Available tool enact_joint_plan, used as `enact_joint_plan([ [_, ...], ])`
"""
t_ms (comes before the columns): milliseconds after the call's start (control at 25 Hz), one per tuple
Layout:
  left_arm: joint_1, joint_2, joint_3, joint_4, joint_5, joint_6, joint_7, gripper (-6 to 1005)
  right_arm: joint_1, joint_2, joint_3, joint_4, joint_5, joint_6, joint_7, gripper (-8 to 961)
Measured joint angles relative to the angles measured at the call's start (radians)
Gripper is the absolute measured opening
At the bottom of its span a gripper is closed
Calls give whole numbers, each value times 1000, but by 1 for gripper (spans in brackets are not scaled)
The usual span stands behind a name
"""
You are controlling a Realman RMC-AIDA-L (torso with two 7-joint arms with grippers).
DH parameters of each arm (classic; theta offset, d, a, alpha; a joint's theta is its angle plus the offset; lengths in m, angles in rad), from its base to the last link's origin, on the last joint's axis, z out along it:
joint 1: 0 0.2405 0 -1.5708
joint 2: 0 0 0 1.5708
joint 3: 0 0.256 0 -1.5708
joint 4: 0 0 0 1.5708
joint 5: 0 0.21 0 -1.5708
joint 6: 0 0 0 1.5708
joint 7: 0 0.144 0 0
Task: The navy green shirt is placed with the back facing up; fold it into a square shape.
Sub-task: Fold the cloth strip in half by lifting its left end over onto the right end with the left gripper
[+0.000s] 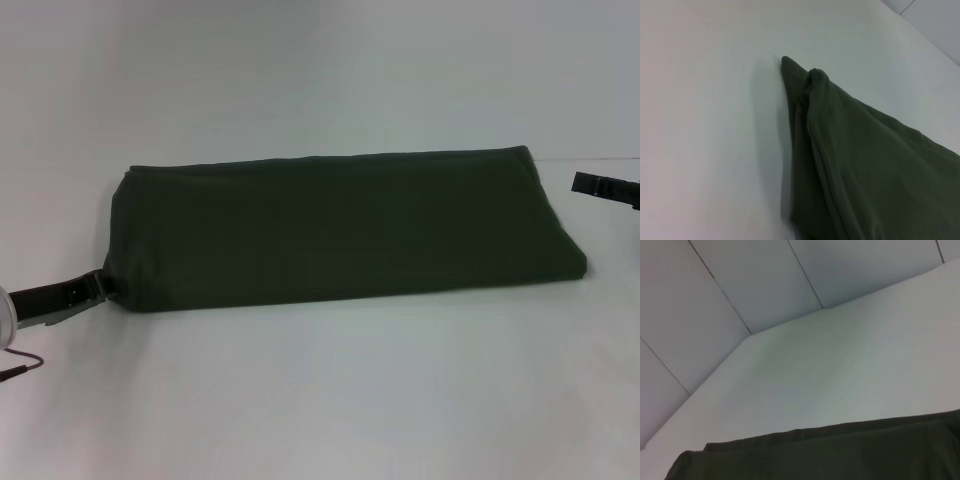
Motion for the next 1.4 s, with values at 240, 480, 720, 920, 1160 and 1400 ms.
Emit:
enact_joint_plan([
  [240, -2, 0, 3, 0, 0, 0, 0, 3, 23, -24, -9, -22, -79, -17, 155, 691],
  [480, 0, -1, 3, 0, 0, 0, -1, 3, 102, -60, -12, -27, -271, -30, 348, 690],
  [720, 3, -2, 3, 0, 0, 0, -1, 4, 159, -63, -13, -28, -458, 34, 444, 689],
  [920, 4, -3, 3, 0, 0, 4, 0, 4, 193, -51, -52, -18, -568, 89, 481, 690],
  [1160, 6, -3, 3, 0, 0, 8, -1, 4, 203, -26, -144, -1, -586, 164, 502, 690],
  [1400, 6, -3, 3, 1, 0, 11, -1, 3, 214, -9, -169, 42, -587, 224, 491, 669],
])
